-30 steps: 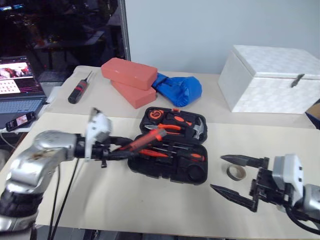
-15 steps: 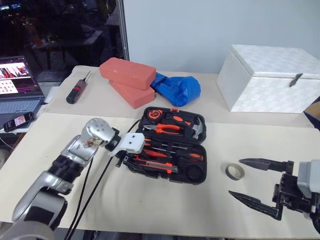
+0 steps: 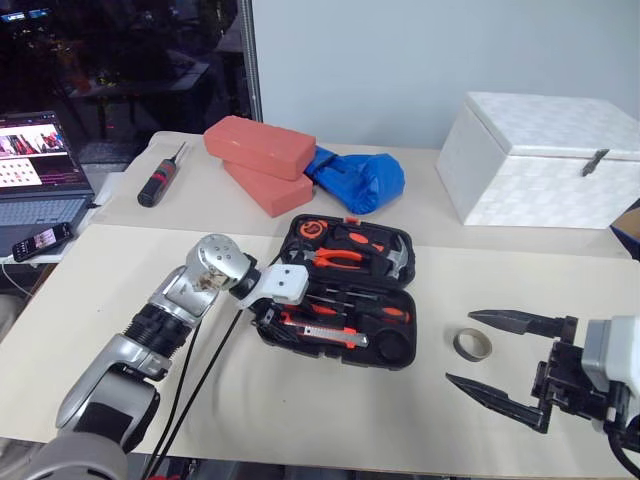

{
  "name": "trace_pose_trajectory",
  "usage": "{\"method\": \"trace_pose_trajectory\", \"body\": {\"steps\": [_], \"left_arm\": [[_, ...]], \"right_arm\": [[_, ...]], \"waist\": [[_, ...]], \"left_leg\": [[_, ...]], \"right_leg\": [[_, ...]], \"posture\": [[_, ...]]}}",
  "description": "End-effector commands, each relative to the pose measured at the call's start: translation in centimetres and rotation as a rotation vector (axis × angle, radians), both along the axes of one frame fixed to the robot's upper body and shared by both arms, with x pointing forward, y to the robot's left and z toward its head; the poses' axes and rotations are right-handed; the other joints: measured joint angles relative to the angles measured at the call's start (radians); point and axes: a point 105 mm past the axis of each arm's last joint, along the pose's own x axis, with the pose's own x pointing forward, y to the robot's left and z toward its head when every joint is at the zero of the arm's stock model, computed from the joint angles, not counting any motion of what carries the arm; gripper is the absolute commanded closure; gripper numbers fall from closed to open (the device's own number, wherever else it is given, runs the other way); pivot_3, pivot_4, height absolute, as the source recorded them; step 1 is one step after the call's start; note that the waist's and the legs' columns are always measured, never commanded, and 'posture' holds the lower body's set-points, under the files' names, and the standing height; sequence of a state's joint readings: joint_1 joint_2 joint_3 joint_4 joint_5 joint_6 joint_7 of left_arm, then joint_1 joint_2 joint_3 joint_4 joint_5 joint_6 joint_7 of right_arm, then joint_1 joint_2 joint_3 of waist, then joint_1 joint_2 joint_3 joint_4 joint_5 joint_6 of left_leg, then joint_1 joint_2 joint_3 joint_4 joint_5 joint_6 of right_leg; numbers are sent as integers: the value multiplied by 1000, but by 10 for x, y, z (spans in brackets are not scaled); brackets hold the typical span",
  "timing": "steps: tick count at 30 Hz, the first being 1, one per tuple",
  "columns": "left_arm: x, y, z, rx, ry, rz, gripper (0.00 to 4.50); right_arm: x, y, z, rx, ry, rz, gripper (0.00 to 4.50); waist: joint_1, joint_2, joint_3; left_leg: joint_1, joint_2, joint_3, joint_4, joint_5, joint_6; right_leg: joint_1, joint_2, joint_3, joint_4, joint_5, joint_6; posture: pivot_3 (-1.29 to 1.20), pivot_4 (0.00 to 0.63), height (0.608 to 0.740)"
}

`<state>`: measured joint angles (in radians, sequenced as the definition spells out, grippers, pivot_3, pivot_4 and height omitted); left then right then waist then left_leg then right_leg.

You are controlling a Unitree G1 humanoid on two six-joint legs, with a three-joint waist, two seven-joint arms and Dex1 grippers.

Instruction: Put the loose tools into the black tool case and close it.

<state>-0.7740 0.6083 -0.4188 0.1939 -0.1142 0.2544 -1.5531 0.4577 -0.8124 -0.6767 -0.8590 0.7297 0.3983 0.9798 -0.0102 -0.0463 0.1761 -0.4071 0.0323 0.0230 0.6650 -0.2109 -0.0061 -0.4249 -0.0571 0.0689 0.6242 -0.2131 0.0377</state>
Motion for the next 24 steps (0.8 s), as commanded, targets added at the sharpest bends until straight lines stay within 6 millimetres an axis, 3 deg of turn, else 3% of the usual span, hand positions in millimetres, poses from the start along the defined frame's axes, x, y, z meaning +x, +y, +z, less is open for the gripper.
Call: {"method": "trace_pose_trajectory", "body": {"steps": [1,4,5,9,11,14,19,21,24], "left_arm": [[0,3,36,-193,77,100,1073],[1,8,35,-279,105,185,1870],[1,9,30,-289,111,215,2338],[-1,9,6,-261,98,272,3821],[0,8,-15,-205,111,327,4453],[8,9,-57,-67,89,450,4453],[-2,-2,-70,-28,94,422,4453],[-4,-10,-59,-106,66,378,4453],[-1,-20,-18,-360,45,366,4453]], "right_arm": [[-1,3,5,2,-29,11,0],[2,4,4,10,-32,10,0],[2,5,4,12,-33,9,0],[4,5,4,13,-32,9,0],[5,5,4,8,-28,10,0],[5,5,4,-3,-14,2,0],[1,3,1,2,28,-28,0],[7,-3,-2,11,34,-97,0],[19,-12,0,72,6,-232,0]], "waist": [[-4,0,0],[-8,0,0],[-9,0,0],[-4,0,0],[0,0,0],[8,1,-2],[22,5,-10],[22,7,-16],[20,8,-18]], "left_leg": [[0,0,0,0,0,0],[1,0,-1,0,0,0],[2,1,-1,0,0,0],[3,0,-1,0,0,0],[2,0,-1,1,0,0],[3,-1,-1,2,0,0],[5,-1,-1,3,0,0],[6,-2,-1,4,0,0],[8,-1,0,3,0,-1]], "right_leg": [[0,0,0,0,0,0],[0,0,0,1,1,1],[0,1,0,2,1,1],[1,0,0,2,0,0],[1,0,0,2,0,0],[3,0,0,1,0,0],[6,-1,0,1,0,0],[7,-2,0,1,0,0],[8,-2,0,0,0,0]], "posture": [[0,150,740],[0,150,740],[0,150,740],[0,150,740],[0,150,740],[0,150,740],[0,150,740],[0,150,740],[0,150,740]]}}
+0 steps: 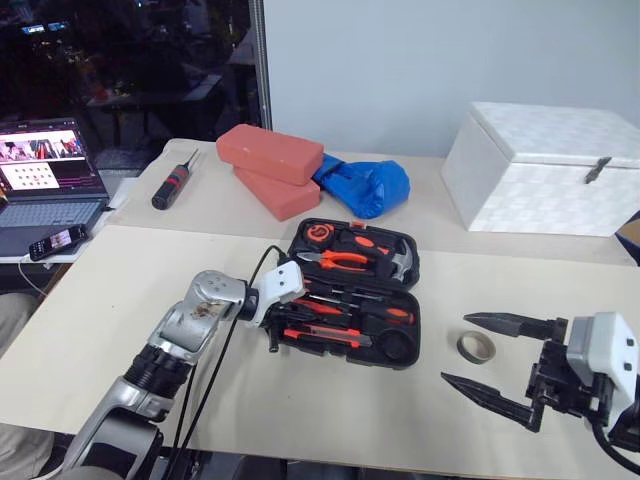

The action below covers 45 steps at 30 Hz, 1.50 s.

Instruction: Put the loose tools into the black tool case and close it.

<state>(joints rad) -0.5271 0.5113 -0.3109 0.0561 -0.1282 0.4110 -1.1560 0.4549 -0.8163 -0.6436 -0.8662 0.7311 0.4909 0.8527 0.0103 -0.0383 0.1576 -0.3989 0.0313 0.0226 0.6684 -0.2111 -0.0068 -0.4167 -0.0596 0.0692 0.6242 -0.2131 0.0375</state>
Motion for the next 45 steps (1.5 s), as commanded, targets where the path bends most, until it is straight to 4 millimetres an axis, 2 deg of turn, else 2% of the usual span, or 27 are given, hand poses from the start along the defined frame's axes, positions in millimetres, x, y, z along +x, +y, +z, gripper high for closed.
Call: {"method": "trace_pose_trajectory", "body": {"steps": [1,4,6,7,8,11,15,19,22,26,33,34,37,39,41,45], "left_arm": [[-11,-16,27,-216,-16,-46,4453],[-18,-14,52,-298,-67,-57,4453],[-27,-11,65,-326,-36,-89,4453],[-29,-8,72,-343,-20,-92,3928],[-33,-9,76,-353,-17,-103,3720],[-46,-7,94,-378,8,-155,2594],[-62,-2,101,-345,52,-257,1144],[-64,-2,100,-313,28,-275,1144],[-62,-3,100,-308,8,-268,1047],[-62,-3,99,-306,-15,-239,1047],[-63,0,93,-305,-17,-207,1047],[-63,1,92,-305,-16,-203,1047],[-65,9,87,-301,-2,-181,1047],[-68,16,86,-295,13,-174,1047],[-77,20,82,-285,25,-206,1047],[-82,21,77,-282,40,-235,1047]], "right_arm": [[10,-12,8,47,-51,-147,0],[16,-24,0,-2,-40,-264,0],[19,-34,-12,-74,22,-322,0],[22,-37,-18,-93,61,-331,0],[23,-41,-23,-100,102,-330,0],[27,-43,-37,-109,200,-301,0],[38,-49,-64,-193,322,-278,0],[56,-55,-87,-242,408,-282,0],[72,-61,-93,-288,402,-296,644],[79,-63,-91,-305,386,-277,2153],[71,-55,-73,-299,364,-185,4480],[69,-52,-68,-295,355,-171,4480],[60,-27,-44,-300,297,-65,4480],[58,-3,-33,-289,275,7,4480],[53,21,-29,-303,278,98,4480],[52,48,-35,-353,290,204,4480]], "waist": [[0,0,0],[0,-1,1],[-2,-1,1],[-7,-1,1],[-12,-1,1],[-19,-1,1],[-26,-3,2],[-28,-4,3],[-27,-4,3],[-24,-4,3],[-23,-4,4],[-23,-4,4],[-28,-3,4],[-34,-4,5],[-40,-4,5],[-33,-6,7]], "left_leg": [[-1,0,0,0,0,-1],[-8,0,0,0,1,2],[-9,1,1,0,2,3],[-9,1,1,-1,2,3],[-9,1,1,-2,1,3],[-9,1,1,-3,1,3],[-8,1,1,-3,2,3],[-7,0,1,-2,2,3],[-8,0,1,-2,2,3],[-9,0,1,-3,2,3],[-9,0,0,-6,1,4],[-9,0,0,-6,1,4],[-7,0,1,-6,1,4],[-7,1,1,-6,1,4],[-7,2,1,-6,1,4],[-7,2,0,-6,1,4]], "right_leg": [[-2,0,0,0,0,0],[-6,0,0,0,0,0],[-7,1,0,0,0,0],[-7,1,0,0,0,0],[-8,1,0,0,0,0],[-7,1,0,0,-1,0],[-7,1,0,0,-2,0],[-6,1,0,0,-2,0],[-7,1,1,0,-2,0],[-8,2,1,0,-2,1],[-8,2,0,0,-3,5],[-8,2,0,0,-3,4],[-8,2,1,1,-4,2],[-7,2,1,1,-4,2],[-8,3,1,1,-3,1],[-8,3,0,1,-3,-1]], "posture": [[0,150,740],[0,150,740],[0,150,740],[0,150,740],[0,150,740],[0,150,740],[0,150,740],[0,150,740],[0,150,740],[0,150,740],[0,150,740],[0,150,740],[0,150,740],[0,150,740],[0,150,740],[0,150,740]]}}
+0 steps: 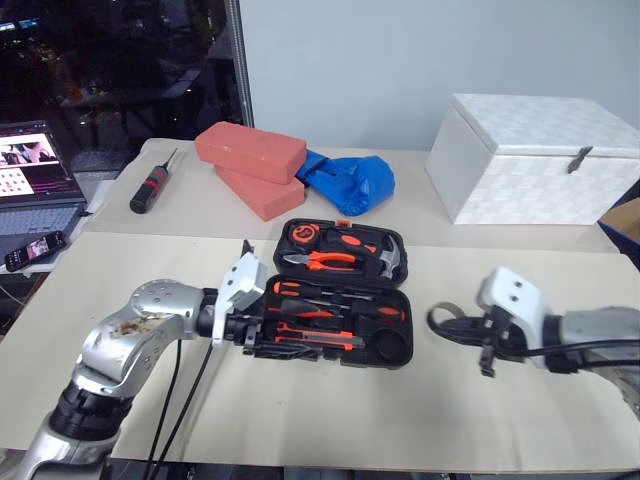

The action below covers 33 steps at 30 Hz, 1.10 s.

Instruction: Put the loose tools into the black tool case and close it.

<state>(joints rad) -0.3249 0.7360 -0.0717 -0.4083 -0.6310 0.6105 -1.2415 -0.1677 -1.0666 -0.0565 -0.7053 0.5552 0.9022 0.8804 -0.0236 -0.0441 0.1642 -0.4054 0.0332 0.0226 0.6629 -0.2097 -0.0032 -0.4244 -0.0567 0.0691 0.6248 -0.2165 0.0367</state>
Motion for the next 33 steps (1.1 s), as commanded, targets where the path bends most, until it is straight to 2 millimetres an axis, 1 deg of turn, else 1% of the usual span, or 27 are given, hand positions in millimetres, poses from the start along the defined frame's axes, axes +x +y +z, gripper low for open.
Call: {"method": "trace_pose_trajectory", "body": {"steps": [1,5,9,11,14,15,16,17,19,20,22,23,25,26,27,29,30,31,32,33], "left_arm": [[-6,-1,6,-14,-44,-45,1047],[-4,2,0,-4,-50,-42,1047],[-1,8,-7,-5,-54,-17,1047],[-1,9,-10,-5,-58,-12,1047],[-1,12,-13,-5,-63,-4,1047],[-1,13,-13,-2,-67,2,1047],[0,15,-13,0,-72,8,1047],[1,17,-13,0,-73,21,1047],[3,21,-13,0,-72,39,1047],[4,22,-14,0,-71,49,1047],[5,24,-14,1,-72,60,1047],[8,24,-13,-12,-55,86,1047],[19,24,-10,-31,-26,162,1047],[28,24,-9,-38,-23,216,1047],[43,23,-4,-71,-24,306,1047],[72,21,2,-86,-23,474,1047],[82,22,4,-83,-12,531,1047],[96,22,8,-88,26,604,1047],[112,21,10,-75,65,695,1047],[124,21,12,-72,104,750,1047]], "right_arm": [[-1,21,-6,-41,24,78,4480],[2,21,-24,-141,58,123,4480],[1,21,-34,-155,115,134,4480],[0,17,-42,-183,146,143,4480],[4,18,-49,-163,182,157,4480],[3,20,-48,-142,191,171,3774],[3,21,-45,-124,189,183,3587],[2,23,-40,-104,181,200,3174],[0,27,-32,-75,169,221,2543],[-1,28,-28,-61,164,229,2155],[-3,30,-25,-45,157,237,2155],[-2,31,-19,-18,134,233,2155],[2,33,-4,67,67,213,2155],[3,32,3,104,36,189,2155],[10,28,11,144,-29,135,2155],[26,18,27,259,-111,-20,2155],[34,15,32,308,-134,-92,2155],[43,9,38,333,-176,-176,2155],[54,-3,38,329,-162,-288,2155],[64,-10,37,331,-147,-369,2155]], "waist": [[4,0,1],[13,0,1],[12,0,1],[11,0,1],[13,0,1],[15,0,1],[16,0,1],[16,0,1],[15,0,1],[14,0,1],[12,0,1],[12,0,1],[12,0,1],[12,0,1],[14,0,1],[23,-1,2],[24,-2,2],[23,-3,3],[21,-3,3],[20,-3,3]], "left_leg": [[-1,0,1,0,0,0],[-4,-1,1,0,0,0],[-9,-1,1,0,0,0],[-10,-1,1,0,0,0],[-9,-1,1,0,0,0],[-9,-1,1,0,0,0],[-9,-1,1,0,0,0],[-8,-1,1,0,0,0],[-9,-1,1,0,0,0],[-9,-1,1,0,0,0],[-9,0,1,0,0,0],[-9,0,1,0,0,0],[-9,0,1,0,0,0],[-9,0,1,0,0,0],[-9,0,1,0,0,0],[-9,-1,0,1,1,1],[-9,-1,0,2,1,1],[-9,-1,-2,4,1,1],[-9,0,-2,6,2,1],[-8,-1,-2,6,2,1]], "right_leg": [[-1,-1,0,-1,0,0],[-2,-2,0,-4,0,0],[-5,-2,0,-4,0,1],[-7,-2,0,-3,1,3],[-7,-2,0,-1,1,2],[-7,-2,0,-1,0,1],[-7,-2,0,-1,0,1],[-7,-2,0,-1,0,1],[-7,-2,0,-1,0,1],[-7,-2,0,-1,0,1],[-7,-1,0,0,1,3],[-8,-1,-1,0,3,6],[-8,-1,-1,0,3,7],[-8,-1,0,1,3,7],[-8,-1,0,1,3,8],[-6,-1,-1,2,4,8],[-6,0,-1,2,5,8],[-4,1,-1,2,6,9],[-4,1,-1,2,7,9],[-2,1,-1,2,8,9]], "posture": [[0,150,740],[0,150,740],[0,150,740],[0,150,740],[0,150,740],[0,150,740],[0,150,740],[0,150,740],[0,150,740],[0,150,740],[0,150,740],[0,150,740],[0,150,740],[0,150,740],[0,150,740],[0,150,740],[0,150,740],[0,150,740],[0,150,740],[0,150,740]]}}
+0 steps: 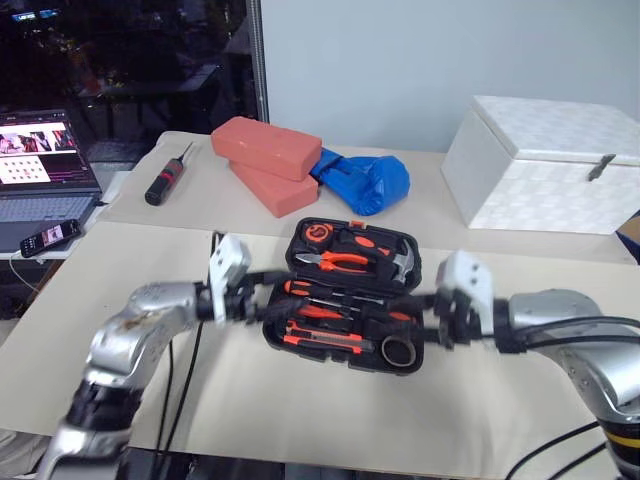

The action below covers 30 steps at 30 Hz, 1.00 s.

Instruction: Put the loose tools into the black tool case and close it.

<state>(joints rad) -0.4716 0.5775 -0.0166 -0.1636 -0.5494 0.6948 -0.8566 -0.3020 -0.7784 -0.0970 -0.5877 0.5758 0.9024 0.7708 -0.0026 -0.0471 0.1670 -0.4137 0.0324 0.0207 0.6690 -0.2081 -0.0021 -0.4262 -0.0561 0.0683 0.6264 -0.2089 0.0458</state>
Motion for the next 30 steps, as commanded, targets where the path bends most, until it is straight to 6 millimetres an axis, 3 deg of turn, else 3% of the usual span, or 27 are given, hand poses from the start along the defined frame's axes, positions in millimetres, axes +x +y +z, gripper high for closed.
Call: {"method": "trace_pose_trajectory", "body": {"steps": [1,5,9,15,18,23,26,30], "left_arm": [[45,2,12,-19,132,245,1047],[77,-2,18,-38,230,362,1047],[105,1,22,-62,295,452,1047],[122,17,2,24,360,520,1047],[123,20,-12,67,392,517,1755],[119,10,-23,97,417,451,3497],[124,18,-9,48,327,467,4458],[129,30,16,14,153,493,4458]], "right_arm": [[37,-37,10,36,33,-345,2155],[71,-56,0,8,103,-568,2155],[106,-52,-12,1,165,-644,2155],[126,-45,-30,8,266,-657,2155],[129,-46,-34,7,283,-660,2874],[130,-45,-35,16,291,-652,4500],[128,-43,-33,15,280,-637,4500],[127,-44,-33,17,271,-636,4500]], "waist": [[-2,-1,1],[-14,-1,3],[-28,-1,3],[-36,0,4],[-38,0,4],[-38,0,4],[-38,0,4],[-43,0,4]], "left_leg": [[2,0,0,1,0,0],[1,0,0,5,1,1],[0,0,0,2,1,1],[-2,-2,-1,-8,1,2],[-11,-3,-1,-9,1,1],[-12,-4,-1,-9,1,1],[-10,-4,-1,-9,1,1],[-9,-4,-2,-9,1,1]], "right_leg": [[1,0,0,0,0,0],[1,0,0,-1,2,-5],[-1,1,1,-1,5,0],[-6,1,1,-1,6,-8],[-14,0,1,0,6,-7],[-13,-2,0,-1,6,-6],[-13,-2,0,0,6,-6],[-13,-1,0,2,7,-6]], "posture": [[0,150,740],[0,150,740],[0,150,740],[0,150,740],[0,150,740],[0,150,740],[0,150,740],[0,150,740]]}}
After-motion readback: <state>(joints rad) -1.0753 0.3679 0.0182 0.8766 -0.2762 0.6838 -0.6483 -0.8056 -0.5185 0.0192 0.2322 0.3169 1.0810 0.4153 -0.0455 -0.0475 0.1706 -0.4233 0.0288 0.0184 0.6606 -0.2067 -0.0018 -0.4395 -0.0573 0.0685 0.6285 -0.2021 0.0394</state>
